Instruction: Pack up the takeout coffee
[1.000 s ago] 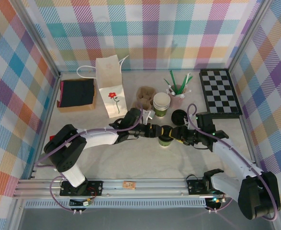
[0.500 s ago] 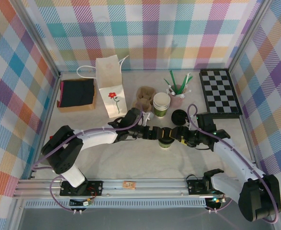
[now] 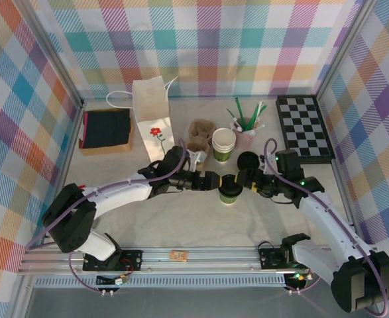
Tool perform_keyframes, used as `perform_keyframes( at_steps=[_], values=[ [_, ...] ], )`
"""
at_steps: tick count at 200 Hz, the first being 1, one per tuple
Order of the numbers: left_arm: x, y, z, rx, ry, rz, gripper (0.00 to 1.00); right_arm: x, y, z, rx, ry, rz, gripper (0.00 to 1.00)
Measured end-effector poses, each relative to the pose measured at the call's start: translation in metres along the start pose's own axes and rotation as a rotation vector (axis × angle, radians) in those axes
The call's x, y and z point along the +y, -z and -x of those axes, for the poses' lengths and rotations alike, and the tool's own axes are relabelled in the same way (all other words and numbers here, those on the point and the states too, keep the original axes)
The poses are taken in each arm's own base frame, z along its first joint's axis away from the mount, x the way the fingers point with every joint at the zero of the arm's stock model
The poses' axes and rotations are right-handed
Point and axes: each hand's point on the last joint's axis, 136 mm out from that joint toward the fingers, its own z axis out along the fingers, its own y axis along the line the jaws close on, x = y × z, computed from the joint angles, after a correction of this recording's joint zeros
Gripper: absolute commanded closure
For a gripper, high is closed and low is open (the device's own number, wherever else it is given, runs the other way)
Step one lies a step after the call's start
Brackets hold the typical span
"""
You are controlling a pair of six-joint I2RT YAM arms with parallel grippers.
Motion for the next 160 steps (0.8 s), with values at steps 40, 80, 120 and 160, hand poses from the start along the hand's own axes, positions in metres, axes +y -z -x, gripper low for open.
perform_keyframes(
  at_steps=[40, 80, 120, 160],
  values=[
    [0.026, 0.007, -0.038, 0.021, 0.12, 0.005, 0.11, -0.003, 0.018, 0.01, -0.061, -0.021, -0.007, 0.22],
    [0.017, -0.013, -0.045, 0.012, 0.198, -0.083, 0.13, -0.01, 0.027, 0.02, -0.095, -0.062, 0.003, 0.22],
    [0.013, -0.057, -0.044, 0.024, 0.289, -0.204, 0.17, -0.01, 0.029, 0.021, -0.094, -0.073, 0.014, 0.22],
    [-0.004, -0.059, -0.032, 0.003, 0.291, -0.262, 0.16, -0.006, 0.033, 0.019, -0.099, -0.067, 0.022, 0.22]
  ],
)
